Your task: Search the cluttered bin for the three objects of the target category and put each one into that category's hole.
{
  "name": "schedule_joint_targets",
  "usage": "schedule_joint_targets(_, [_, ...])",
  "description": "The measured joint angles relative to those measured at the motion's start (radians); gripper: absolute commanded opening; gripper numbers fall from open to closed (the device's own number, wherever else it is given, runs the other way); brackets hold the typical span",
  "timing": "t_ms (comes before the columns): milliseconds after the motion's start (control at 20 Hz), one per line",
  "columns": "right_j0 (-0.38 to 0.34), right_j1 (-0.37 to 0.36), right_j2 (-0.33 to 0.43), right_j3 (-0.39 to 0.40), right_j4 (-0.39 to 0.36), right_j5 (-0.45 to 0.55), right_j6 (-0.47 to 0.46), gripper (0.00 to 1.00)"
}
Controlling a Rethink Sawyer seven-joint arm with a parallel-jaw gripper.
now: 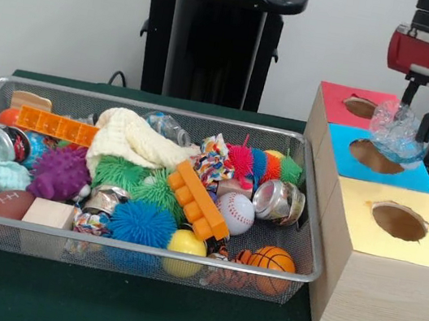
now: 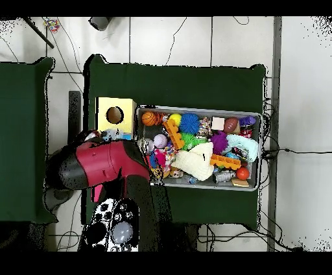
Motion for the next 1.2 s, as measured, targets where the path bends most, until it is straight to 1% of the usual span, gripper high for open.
schedule_joint_targets(350, [-0.010, -0.019, 0.001, 0.035, 0.000, 0.000, 0.000, 0.00])
schedule_joint_targets(400, [-0.024, -0.032, 0.002, 0.064, 0.000, 0.000, 0.000, 0.00])
schedule_joint_targets(600, [-0.049, -0.044, 0.003, 0.100, -0.001, -0.001, 0.000, 0.00])
schedule_joint_targets(700, [-0.080, -0.056, 0.003, 0.137, -0.003, -0.005, 0.000, 0.00])
schedule_joint_targets(850, [-0.097, -0.058, 0.001, 0.154, -0.007, -0.006, 0.000, 0.00])
schedule_joint_targets(1000, [-0.100, -0.056, -0.009, 0.175, -0.023, -0.006, 0.000, 0.00])
schedule_joint_targets(1200, [-0.092, -0.056, -0.024, 0.180, -0.036, -0.006, 0.000, 0.00])
